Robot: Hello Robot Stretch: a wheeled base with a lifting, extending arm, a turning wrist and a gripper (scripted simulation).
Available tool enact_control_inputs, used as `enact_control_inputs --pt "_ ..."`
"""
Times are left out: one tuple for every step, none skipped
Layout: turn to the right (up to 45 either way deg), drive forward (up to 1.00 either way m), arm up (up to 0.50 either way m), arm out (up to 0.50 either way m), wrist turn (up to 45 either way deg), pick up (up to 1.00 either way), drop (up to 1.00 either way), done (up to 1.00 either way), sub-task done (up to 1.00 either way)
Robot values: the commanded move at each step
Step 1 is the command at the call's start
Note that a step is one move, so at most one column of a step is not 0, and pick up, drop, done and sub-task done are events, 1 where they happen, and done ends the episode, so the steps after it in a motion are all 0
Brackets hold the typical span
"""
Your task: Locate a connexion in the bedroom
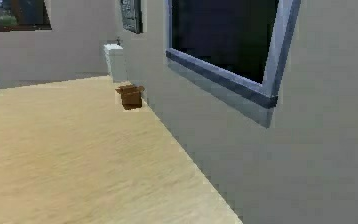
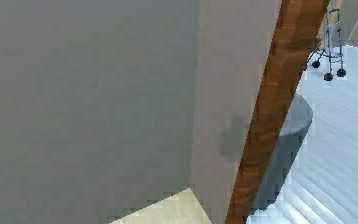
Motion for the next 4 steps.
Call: enact_control_inputs --pt "0.0 0.45 0.00 0.00 0.0 0.00 0.00 0.00 0.00" --pt "-45.0 0.00 0.00 0.00 0.0 0.00 0.00 0.00 0.00" --pt "-45.0 0.00 0.00 0.00 0.0 0.00 0.00 0.00 0.00" --pt "0.0 0.30 0.00 0.00 0.0 0.00 0.00 0.00 0.00"
